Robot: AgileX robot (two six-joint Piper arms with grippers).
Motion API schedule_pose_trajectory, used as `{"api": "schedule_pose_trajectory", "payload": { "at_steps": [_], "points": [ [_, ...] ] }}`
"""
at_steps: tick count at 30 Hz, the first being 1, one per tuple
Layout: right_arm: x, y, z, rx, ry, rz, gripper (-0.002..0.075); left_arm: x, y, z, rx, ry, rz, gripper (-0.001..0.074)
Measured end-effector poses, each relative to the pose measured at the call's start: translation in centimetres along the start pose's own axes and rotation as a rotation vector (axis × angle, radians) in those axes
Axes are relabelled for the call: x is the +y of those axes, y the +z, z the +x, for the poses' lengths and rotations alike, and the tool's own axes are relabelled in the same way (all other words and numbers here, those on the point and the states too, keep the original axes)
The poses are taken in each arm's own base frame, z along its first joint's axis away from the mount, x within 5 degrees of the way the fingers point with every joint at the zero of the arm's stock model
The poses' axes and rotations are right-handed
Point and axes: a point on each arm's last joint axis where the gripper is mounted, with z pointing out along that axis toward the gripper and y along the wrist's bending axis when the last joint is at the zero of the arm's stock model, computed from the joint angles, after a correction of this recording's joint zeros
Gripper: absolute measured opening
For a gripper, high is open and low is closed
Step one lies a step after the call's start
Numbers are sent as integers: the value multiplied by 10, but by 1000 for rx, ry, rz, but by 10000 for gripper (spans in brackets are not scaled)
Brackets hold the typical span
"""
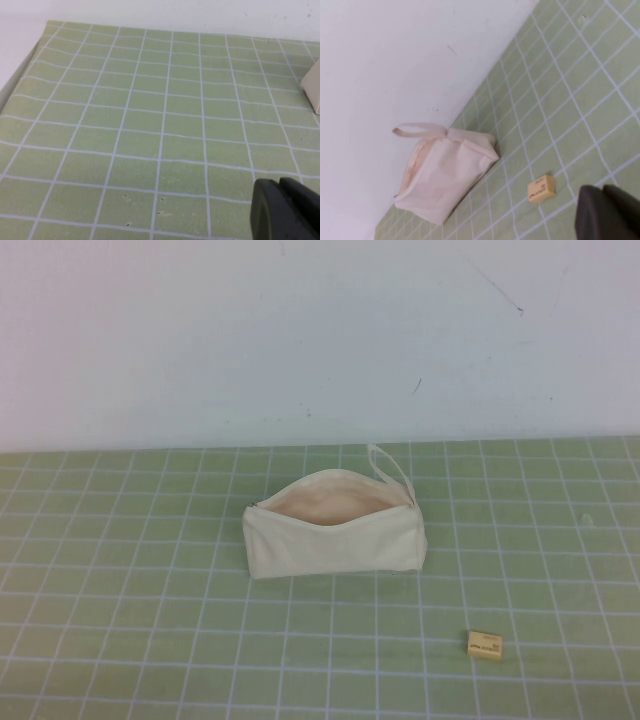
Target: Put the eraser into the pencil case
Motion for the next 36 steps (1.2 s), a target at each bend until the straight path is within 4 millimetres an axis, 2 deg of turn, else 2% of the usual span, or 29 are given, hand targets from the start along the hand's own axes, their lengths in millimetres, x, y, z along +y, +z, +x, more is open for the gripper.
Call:
{"api": "schedule_pose_trajectory", "payload": {
  "at_steps": [7, 9, 14, 17, 23, 25, 28, 32, 36],
  "points": [
    [3, 0, -2, -26, -129, -29, -1, 0, 0, 0, 0, 0, 0, -4],
    [10, -3, -5, -21, -198, -44, -1, 0, 0, 0, 0, 0, 0, -4],
    [54, -26, -21, 36, -536, -71, -1, 0, 0, 0, 0, 0, 0, -4],
    [80, -37, -39, 134, -761, 33, -1, 0, 0, 0, 0, 0, 0, -4],
    [121, -43, -81, 350, -1050, 272, -1, 0, 0, 0, 0, 0, 0, -4],
    [139, -36, -100, 468, -1097, 336, -1, 0, 0, 0, 0, 0, 0, -4],
    [152, -19, -112, 553, -1103, 344, -1, 0, 0, 0, 0, 0, 0, -4],
    [163, 10, -117, 691, -1108, 276, -1, 0, 0, 0, 0, 0, 0, -4],
    [167, 48, -113, 864, -1137, 231, -1, 0, 0, 0, 0, 0, 0, -4]
  ]
}}
